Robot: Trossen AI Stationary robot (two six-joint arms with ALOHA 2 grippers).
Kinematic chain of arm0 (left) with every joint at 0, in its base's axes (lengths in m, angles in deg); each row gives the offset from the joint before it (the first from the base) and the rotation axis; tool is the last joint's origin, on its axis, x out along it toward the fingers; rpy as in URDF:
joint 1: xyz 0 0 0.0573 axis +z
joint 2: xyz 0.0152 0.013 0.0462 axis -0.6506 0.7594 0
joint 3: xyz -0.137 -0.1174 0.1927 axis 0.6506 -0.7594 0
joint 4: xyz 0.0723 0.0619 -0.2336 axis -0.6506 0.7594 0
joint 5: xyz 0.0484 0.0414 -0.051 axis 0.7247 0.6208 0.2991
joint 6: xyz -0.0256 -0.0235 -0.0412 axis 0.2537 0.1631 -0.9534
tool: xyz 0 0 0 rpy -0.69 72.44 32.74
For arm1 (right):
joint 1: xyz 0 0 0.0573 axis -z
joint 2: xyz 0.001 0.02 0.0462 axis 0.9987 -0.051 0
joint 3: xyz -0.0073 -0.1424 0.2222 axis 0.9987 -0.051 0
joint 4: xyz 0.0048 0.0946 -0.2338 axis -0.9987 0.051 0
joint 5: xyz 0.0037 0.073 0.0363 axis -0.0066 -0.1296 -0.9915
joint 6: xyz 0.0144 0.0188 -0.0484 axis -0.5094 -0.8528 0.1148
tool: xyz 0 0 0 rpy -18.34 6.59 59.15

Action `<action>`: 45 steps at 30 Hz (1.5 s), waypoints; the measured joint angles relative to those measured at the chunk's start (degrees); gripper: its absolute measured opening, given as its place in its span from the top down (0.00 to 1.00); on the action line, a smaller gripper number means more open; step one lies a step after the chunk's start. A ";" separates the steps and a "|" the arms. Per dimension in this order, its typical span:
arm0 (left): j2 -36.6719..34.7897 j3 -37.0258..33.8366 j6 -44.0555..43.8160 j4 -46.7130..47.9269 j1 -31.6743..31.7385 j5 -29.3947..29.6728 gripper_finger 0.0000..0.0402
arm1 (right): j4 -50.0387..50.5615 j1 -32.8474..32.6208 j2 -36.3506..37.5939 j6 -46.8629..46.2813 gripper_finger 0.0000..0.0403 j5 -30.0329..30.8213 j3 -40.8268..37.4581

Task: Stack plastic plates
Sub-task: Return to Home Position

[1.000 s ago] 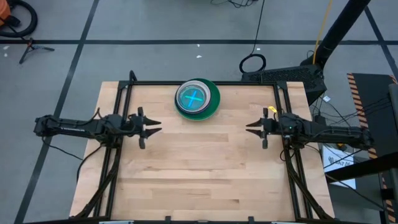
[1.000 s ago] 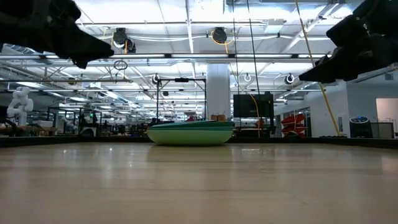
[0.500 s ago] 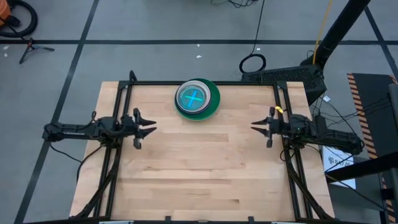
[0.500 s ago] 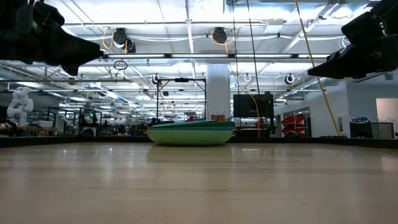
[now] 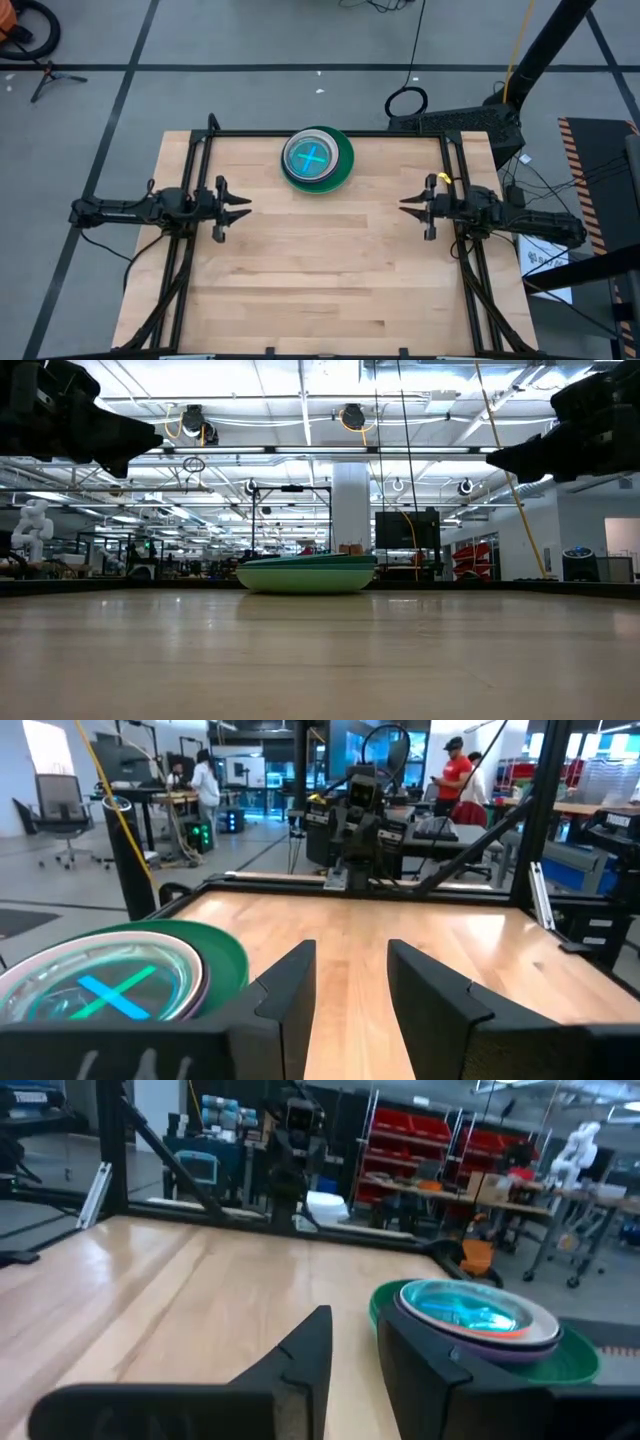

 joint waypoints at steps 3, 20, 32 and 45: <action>0.02 0.00 -0.36 0.23 -0.01 0.07 0.67 | 0.30 0.01 -0.79 1.36 0.81 0.32 -0.05; 0.03 0.00 -5.52 6.62 0.02 0.98 0.67 | 0.69 0.03 -3.43 -0.86 0.81 2.83 -0.23; 0.03 0.00 -5.57 6.81 0.02 1.01 0.67 | 0.32 0.03 -3.43 -0.86 0.81 2.81 -0.27; 0.03 0.00 -5.62 6.83 0.02 1.01 0.67 | 0.21 0.03 -3.43 -0.86 0.81 2.79 -0.29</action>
